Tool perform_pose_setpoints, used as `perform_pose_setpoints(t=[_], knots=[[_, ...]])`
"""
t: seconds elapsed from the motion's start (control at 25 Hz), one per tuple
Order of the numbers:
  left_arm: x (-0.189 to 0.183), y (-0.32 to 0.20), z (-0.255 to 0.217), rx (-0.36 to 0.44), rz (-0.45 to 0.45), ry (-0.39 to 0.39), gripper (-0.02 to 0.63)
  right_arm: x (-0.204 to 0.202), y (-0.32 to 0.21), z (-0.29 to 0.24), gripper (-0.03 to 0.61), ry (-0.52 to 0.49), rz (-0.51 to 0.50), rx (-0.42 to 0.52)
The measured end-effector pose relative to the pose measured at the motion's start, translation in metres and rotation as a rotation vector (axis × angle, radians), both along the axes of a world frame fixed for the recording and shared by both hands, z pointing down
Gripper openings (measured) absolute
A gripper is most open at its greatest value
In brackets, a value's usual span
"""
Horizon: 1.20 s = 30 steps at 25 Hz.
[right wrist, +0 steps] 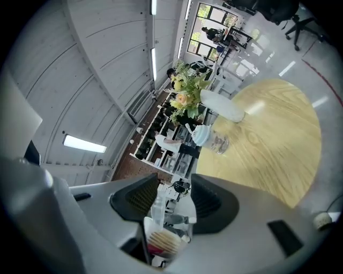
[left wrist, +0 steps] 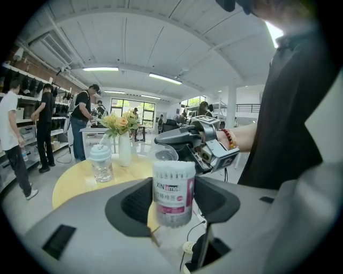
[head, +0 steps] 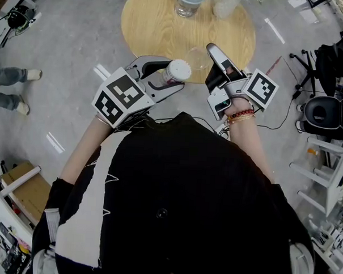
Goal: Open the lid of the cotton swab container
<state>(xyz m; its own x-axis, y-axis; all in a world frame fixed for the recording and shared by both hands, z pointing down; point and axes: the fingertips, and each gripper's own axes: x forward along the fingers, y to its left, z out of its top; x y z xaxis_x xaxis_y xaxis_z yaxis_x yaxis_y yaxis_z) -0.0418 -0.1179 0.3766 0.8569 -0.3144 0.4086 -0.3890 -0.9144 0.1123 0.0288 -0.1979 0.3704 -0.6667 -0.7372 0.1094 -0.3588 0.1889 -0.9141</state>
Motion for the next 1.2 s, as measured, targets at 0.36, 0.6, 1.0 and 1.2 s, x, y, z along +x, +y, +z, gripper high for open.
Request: perform_pose_setpoints(t=[0.36,0.6,1.0,1.2], knots=[[0.024,-0.006,-0.004,0.009,0.012,0.004,0.253,0.028,-0.005,0.007,0.196,-0.016,0.014,-0.032],[0.027,-0.005,-0.007,0.009,0.035,0.026,0.253,0.031,-0.004,0.013,0.196,-0.025,0.019,-0.049],[0.030,-0.006,-0.011,0.003,0.053,0.058,0.253,0.034,-0.003,0.022,0.184,-0.034,0.019,-0.078],[0.032,-0.008,-0.011,0.001,0.053,0.065,0.253,0.035,-0.003,0.025,0.172,-0.044,0.018,-0.090]])
